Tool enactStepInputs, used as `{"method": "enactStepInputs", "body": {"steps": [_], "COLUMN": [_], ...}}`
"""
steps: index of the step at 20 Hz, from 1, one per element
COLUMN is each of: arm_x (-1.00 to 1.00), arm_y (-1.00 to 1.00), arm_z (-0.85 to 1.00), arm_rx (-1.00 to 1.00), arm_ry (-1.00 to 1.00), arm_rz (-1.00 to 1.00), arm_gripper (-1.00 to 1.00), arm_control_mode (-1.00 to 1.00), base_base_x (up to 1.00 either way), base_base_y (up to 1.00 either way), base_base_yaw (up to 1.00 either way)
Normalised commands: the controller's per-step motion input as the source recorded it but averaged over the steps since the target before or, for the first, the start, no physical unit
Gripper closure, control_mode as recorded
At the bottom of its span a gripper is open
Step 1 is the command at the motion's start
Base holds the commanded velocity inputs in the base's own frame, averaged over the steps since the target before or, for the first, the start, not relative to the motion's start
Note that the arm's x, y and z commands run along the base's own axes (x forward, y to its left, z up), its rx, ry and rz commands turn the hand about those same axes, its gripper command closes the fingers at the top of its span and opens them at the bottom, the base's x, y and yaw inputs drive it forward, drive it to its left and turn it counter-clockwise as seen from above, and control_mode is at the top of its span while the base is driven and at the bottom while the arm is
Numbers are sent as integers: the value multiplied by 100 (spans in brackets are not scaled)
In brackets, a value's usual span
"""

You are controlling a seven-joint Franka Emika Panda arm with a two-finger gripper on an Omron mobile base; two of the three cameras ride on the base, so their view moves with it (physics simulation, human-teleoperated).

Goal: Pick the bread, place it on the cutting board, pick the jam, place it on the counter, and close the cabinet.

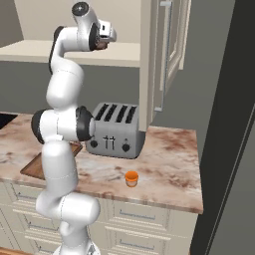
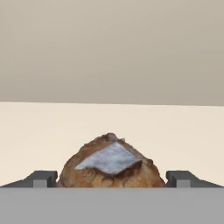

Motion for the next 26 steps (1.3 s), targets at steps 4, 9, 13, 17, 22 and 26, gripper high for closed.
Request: {"method": "enactStepInputs", "body": {"steps": [4, 9, 13, 17, 22, 26], "arm_x": [-20, -47, -62, -71, -86, -84], "arm_y": [-16, -6, 0, 0, 0, 1], "arm_z": [9, 10, 11, 3, 2, 0], "arm_rx": [0, 0, -1, 0, 0, 0], "arm_ry": [-1, -1, 0, 0, 0, 0], "arm_rz": [0, 0, 0, 0, 0, 0], "arm_gripper": [100, 100, 100, 100, 100, 100], "arm_control_mode": [-100, -100, -100, -100, -100, -100], "base_base_x": [0, 0, 0, 0, 0, 0], "base_base_y": [0, 0, 0, 0, 0, 0], "base_base_yaw": [0, 0, 0, 0, 0, 0]}}
